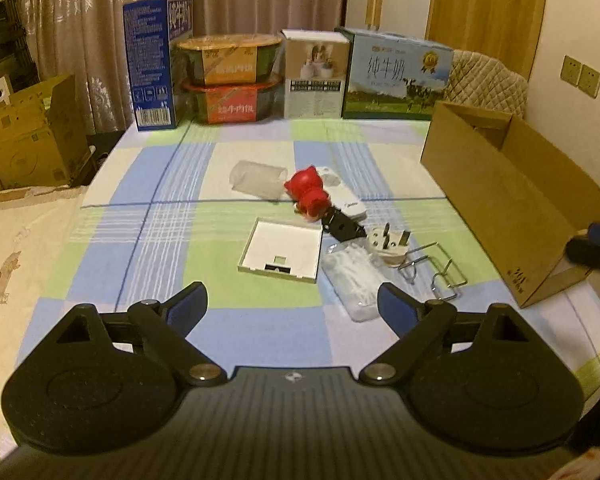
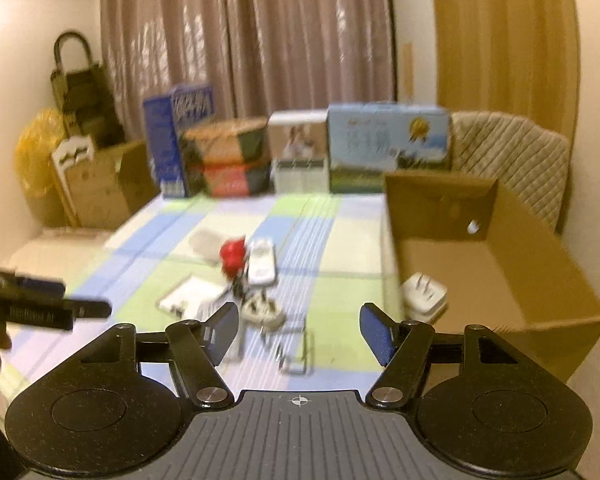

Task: Organize rigid objects
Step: 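Move both open tools back over the objects on the table, then grasp the wire metal holder with the right tool while the left tool grasps the floss-pick box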

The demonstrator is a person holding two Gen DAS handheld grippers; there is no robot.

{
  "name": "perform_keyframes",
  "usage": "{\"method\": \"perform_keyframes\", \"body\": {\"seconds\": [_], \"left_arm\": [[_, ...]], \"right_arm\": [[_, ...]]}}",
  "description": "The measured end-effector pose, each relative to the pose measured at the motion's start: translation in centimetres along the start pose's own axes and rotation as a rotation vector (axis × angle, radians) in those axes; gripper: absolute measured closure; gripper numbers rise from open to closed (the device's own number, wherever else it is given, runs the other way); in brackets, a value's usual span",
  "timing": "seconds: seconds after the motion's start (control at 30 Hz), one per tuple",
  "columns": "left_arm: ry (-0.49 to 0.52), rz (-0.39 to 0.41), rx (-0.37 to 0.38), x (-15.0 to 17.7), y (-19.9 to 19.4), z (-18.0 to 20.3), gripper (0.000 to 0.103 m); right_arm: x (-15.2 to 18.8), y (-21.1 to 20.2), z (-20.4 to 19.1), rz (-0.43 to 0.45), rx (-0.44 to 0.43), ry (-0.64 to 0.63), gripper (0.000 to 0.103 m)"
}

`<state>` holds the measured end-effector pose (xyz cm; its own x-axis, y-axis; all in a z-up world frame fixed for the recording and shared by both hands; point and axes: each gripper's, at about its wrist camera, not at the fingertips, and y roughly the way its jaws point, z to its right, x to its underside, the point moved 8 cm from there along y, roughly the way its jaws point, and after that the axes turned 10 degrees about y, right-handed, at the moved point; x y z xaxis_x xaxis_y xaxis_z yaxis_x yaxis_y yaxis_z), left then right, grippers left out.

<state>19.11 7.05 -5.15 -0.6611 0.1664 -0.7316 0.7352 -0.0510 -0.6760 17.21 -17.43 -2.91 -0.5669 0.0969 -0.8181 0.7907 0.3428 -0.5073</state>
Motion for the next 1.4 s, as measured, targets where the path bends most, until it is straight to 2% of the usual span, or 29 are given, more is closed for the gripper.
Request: {"method": "perform_keyframes", "body": {"seconds": [0.23, 0.37, 0.5, 0.7, 0.77, 1.03, 1.27, 1.33, 1.4], "left_arm": [[0.020, -0.015, 0.033, 0.6, 4.0, 1.0, 0.013], [0.042, -0.024, 0.035, 0.3, 6.3, 0.7, 0.013], [0.037, -0.023, 0.039, 0.3, 7.8, 0.3, 0.013], [0.014, -0.056, 0.068, 0.7, 9.7, 0.5, 0.013], [0.024, -0.056, 0.077, 0.6, 10.0, 0.9, 0.013], [0.027, -0.073, 0.106, 0.7, 10.9, 2.1, 0.013], [0.025, -0.082, 0.117, 0.9, 11.3, 2.5, 0.013], [0.024, -0.085, 0.120, 1.0, 11.3, 2.5, 0.013], [0.020, -0.086, 0.122, 1.0, 11.4, 2.6, 0.013]], "right_arm": [[2.8, 4.5, 0.2, -0.051, 0.004, -0.003, 0.039], [3.9, 7.6, -0.2, -0.092, -0.006, -0.048, 0.039], [4.8, 10.7, 0.1, -0.121, 0.020, -0.093, 0.039], [5.6, 14.1, 1.2, -0.170, 0.038, -0.045, 0.040], [5.5, 14.7, 1.3, -0.175, 0.040, -0.034, 0.042], [5.9, 16.8, 1.8, -0.210, 0.071, -0.010, 0.063], [5.8, 17.2, 1.6, -0.200, 0.077, -0.031, 0.070], [5.8, 17.4, 1.5, -0.200, 0.080, -0.041, 0.075], [5.8, 17.4, 1.6, -0.201, 0.084, -0.046, 0.075]]}}
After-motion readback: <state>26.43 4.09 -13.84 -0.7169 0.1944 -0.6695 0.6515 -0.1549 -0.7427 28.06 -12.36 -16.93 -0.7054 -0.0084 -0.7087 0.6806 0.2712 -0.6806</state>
